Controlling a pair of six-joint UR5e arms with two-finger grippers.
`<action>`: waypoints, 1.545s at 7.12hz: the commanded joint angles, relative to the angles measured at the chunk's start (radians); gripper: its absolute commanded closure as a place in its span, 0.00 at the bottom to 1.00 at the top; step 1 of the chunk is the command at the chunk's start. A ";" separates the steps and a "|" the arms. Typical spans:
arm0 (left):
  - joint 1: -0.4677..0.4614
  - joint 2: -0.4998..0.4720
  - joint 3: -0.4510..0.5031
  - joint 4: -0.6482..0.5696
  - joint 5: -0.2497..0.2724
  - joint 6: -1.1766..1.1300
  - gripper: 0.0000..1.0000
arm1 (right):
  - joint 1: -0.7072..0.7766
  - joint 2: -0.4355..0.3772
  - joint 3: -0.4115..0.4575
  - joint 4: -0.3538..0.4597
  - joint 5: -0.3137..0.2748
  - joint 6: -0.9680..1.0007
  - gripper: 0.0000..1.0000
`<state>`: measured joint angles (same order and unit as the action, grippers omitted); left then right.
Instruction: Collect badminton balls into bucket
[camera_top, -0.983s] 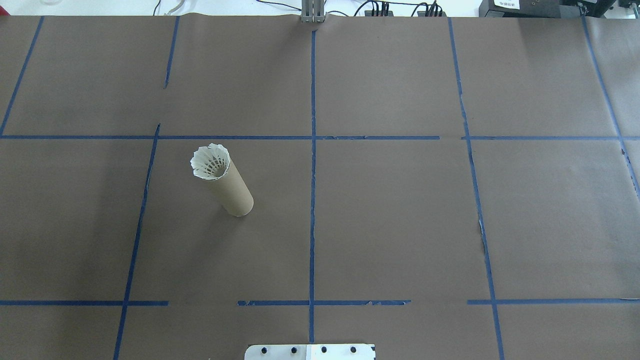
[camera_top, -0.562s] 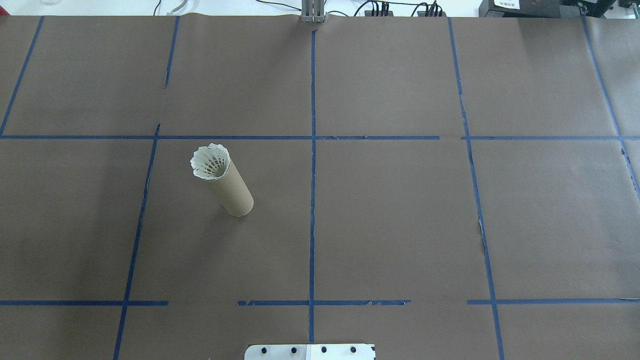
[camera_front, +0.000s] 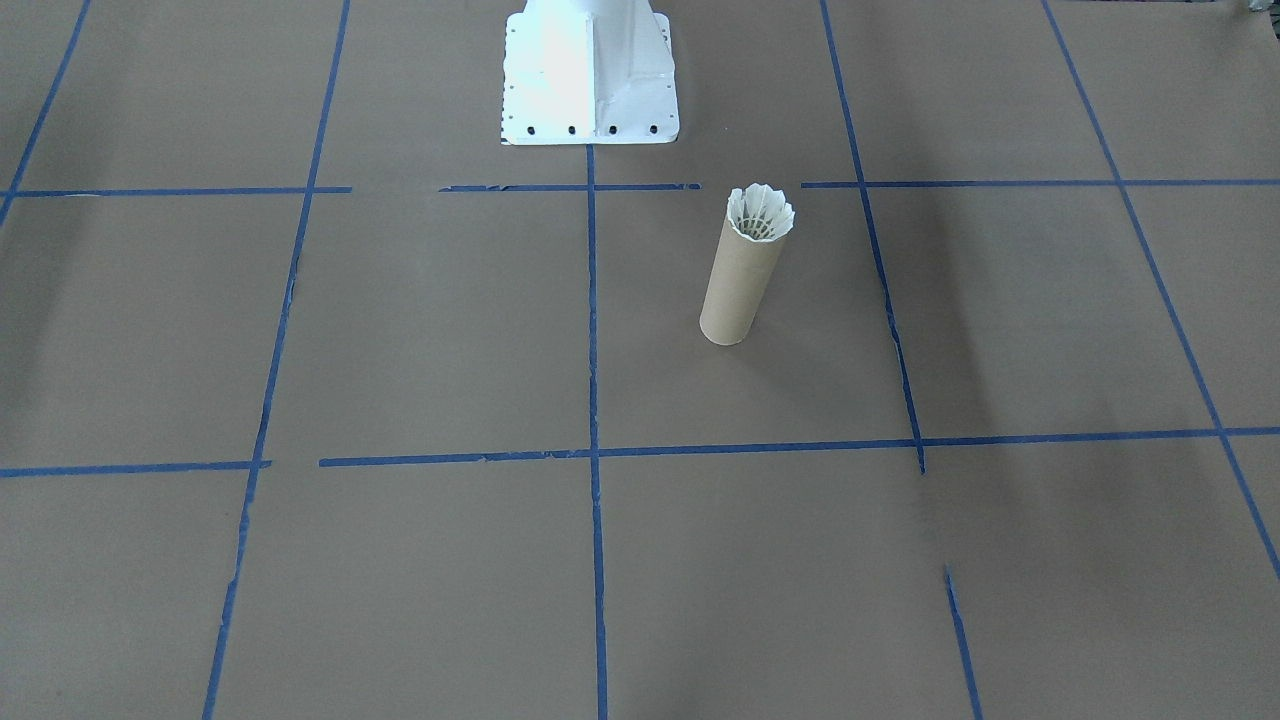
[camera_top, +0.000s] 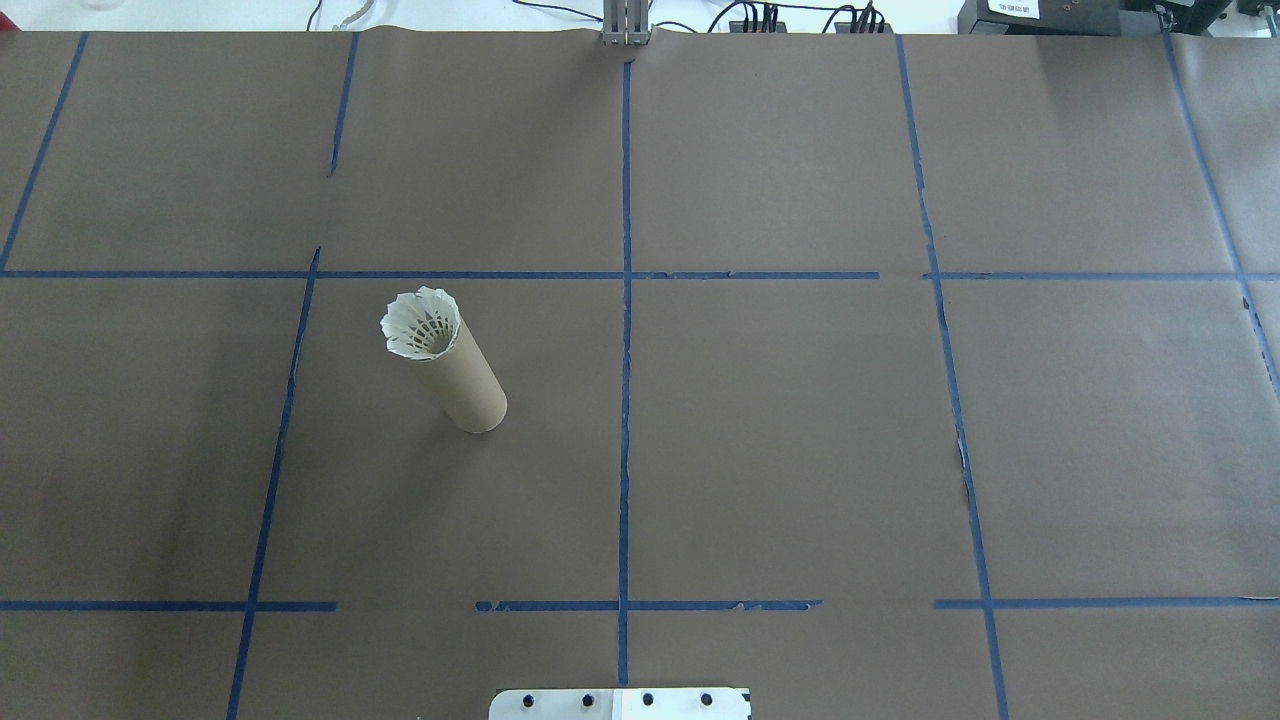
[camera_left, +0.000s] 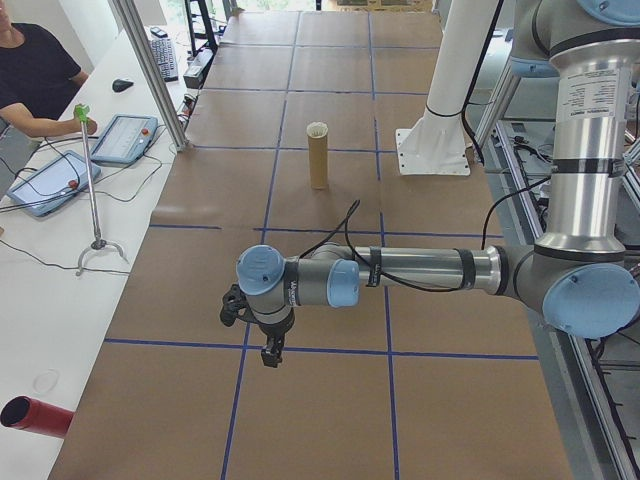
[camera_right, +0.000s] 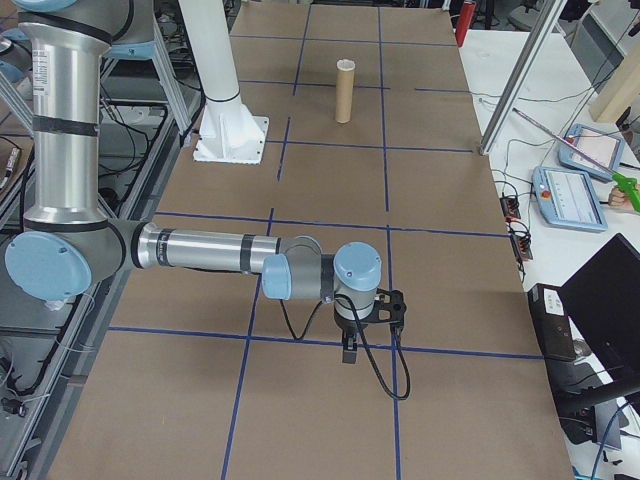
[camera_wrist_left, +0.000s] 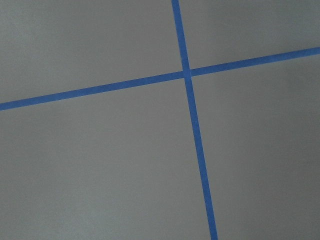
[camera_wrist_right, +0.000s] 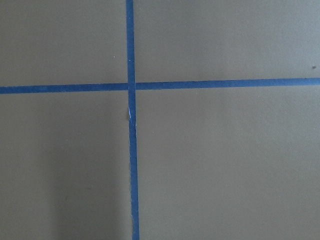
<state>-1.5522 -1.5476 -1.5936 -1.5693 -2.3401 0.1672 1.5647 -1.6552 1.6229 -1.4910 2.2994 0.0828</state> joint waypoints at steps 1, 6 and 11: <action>-0.003 -0.002 0.000 0.002 -0.002 0.000 0.00 | 0.000 0.000 0.000 0.000 0.000 0.000 0.00; -0.006 -0.005 -0.002 -0.003 -0.005 -0.124 0.00 | 0.000 0.000 0.000 0.000 0.000 0.000 0.00; -0.020 -0.005 -0.012 -0.003 -0.005 -0.129 0.00 | 0.000 0.000 0.000 0.000 0.000 0.000 0.00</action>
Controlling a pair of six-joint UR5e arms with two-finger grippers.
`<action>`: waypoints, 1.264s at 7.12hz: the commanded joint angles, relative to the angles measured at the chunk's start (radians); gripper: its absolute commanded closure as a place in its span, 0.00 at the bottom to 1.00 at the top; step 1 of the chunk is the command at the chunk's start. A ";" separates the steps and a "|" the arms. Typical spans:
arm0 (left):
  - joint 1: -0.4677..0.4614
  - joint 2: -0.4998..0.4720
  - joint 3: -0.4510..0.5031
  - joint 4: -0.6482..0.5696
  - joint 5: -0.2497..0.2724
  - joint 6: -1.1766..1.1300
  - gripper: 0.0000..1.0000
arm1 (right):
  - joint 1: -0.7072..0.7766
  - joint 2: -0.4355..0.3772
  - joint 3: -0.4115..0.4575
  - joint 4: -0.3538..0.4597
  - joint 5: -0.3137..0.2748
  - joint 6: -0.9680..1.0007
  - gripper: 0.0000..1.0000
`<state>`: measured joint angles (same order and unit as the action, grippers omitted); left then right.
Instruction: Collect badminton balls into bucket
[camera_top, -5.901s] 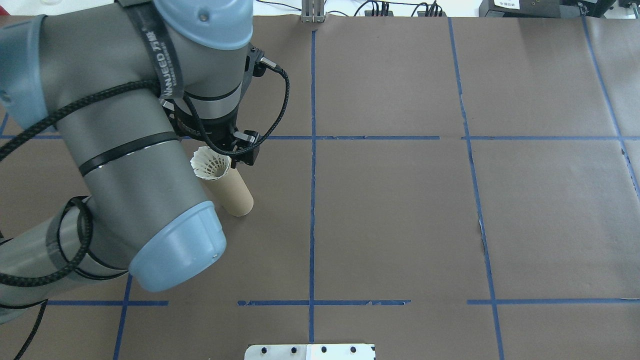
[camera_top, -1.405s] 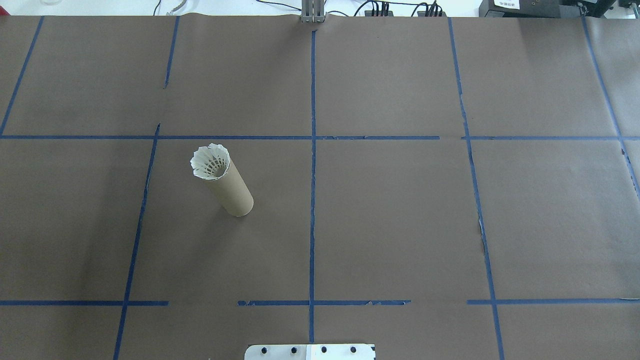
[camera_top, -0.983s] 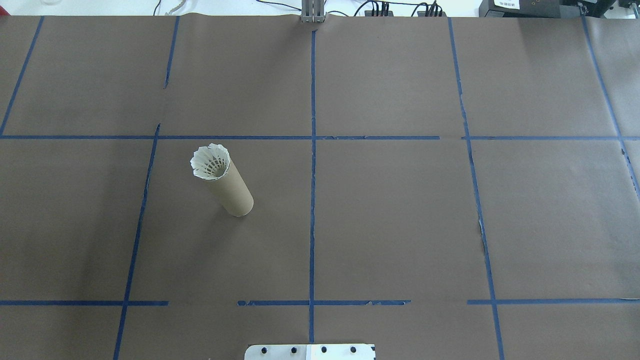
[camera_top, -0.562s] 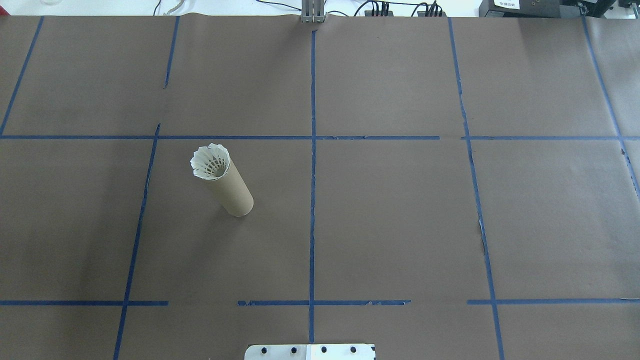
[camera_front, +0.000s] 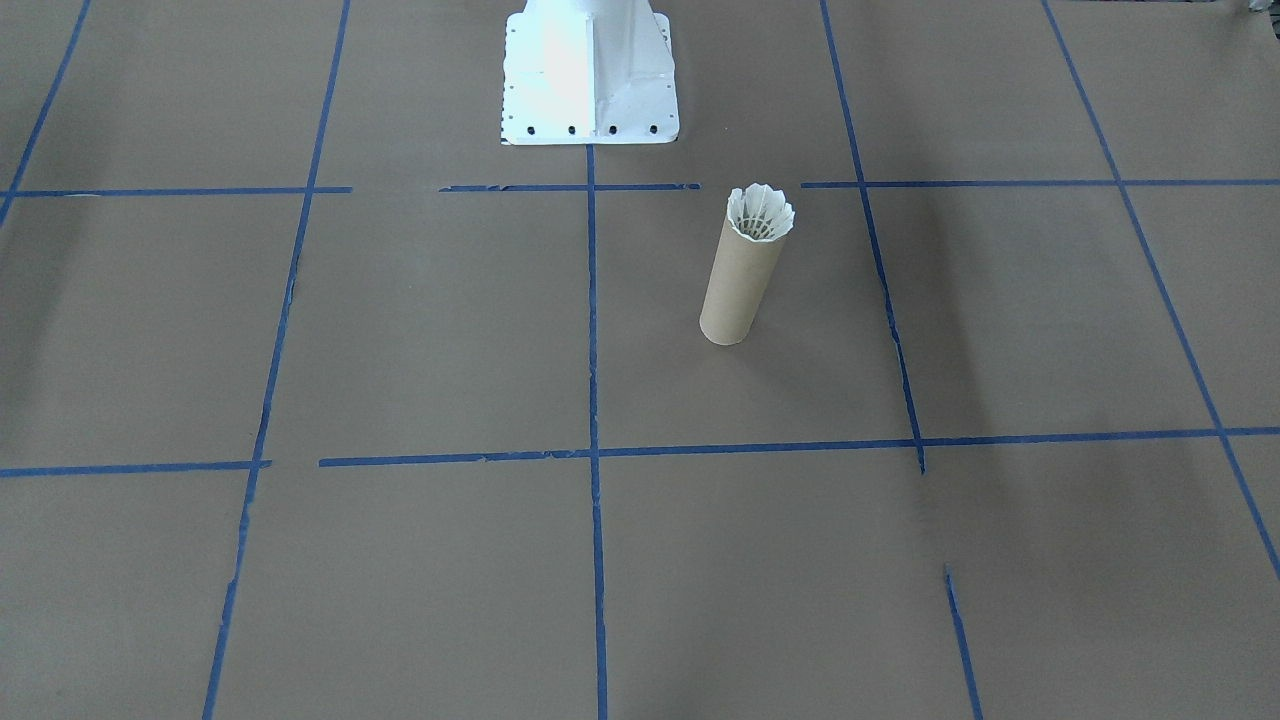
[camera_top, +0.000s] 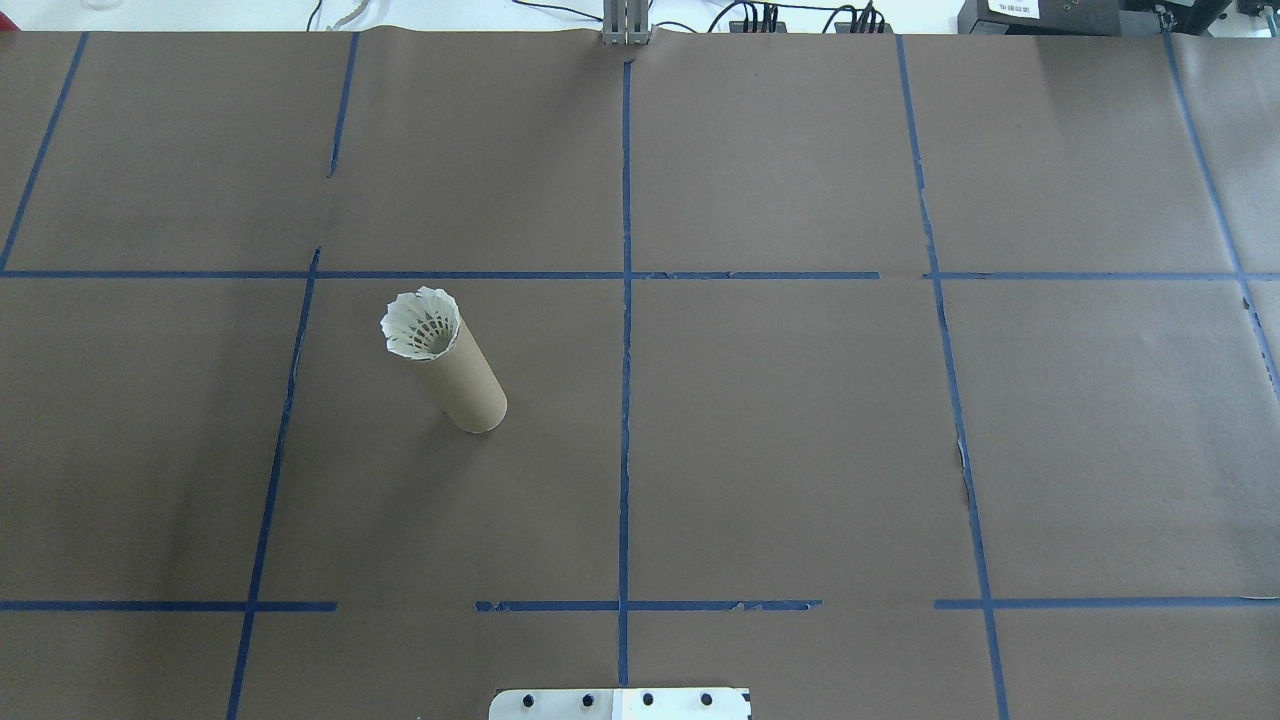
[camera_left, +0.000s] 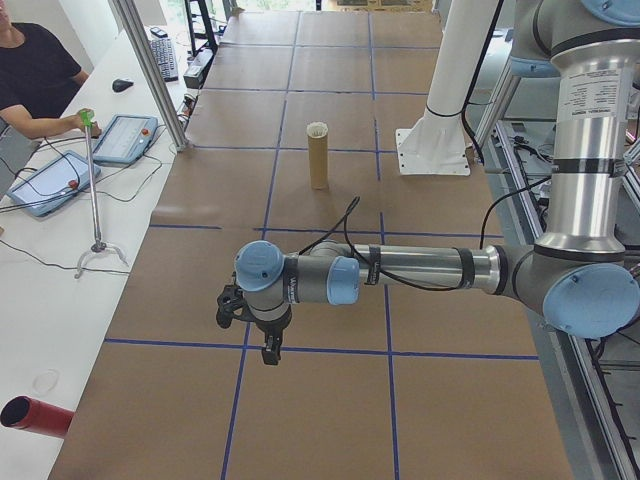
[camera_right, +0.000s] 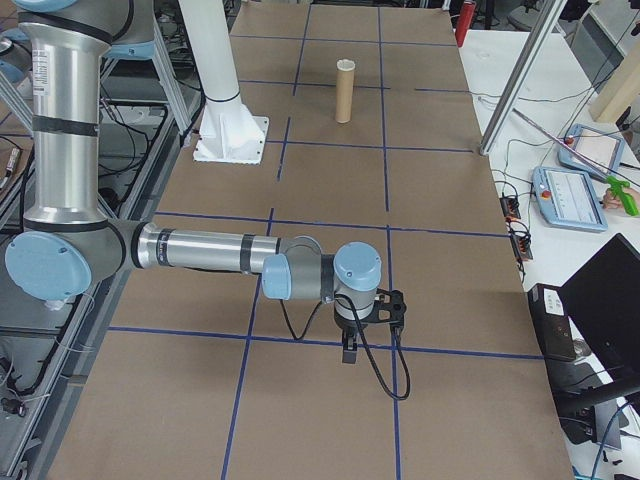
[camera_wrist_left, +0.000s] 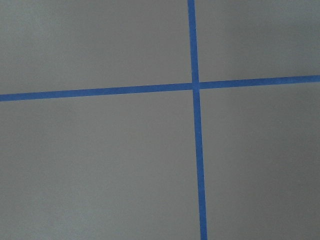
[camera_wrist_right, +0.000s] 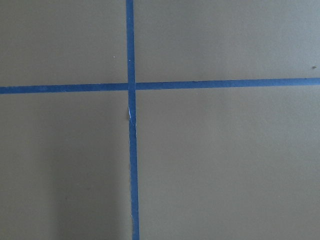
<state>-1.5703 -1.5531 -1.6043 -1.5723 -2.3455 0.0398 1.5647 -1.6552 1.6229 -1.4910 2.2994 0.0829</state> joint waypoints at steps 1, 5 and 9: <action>-0.002 0.001 -0.002 0.000 0.000 -0.001 0.00 | 0.000 0.000 0.000 0.000 0.000 0.000 0.00; -0.004 -0.009 -0.003 0.000 0.002 0.000 0.00 | 0.000 0.000 0.000 0.000 0.000 0.000 0.00; -0.013 -0.007 -0.017 0.000 0.000 0.003 0.00 | 0.000 0.000 0.000 0.000 0.000 0.000 0.00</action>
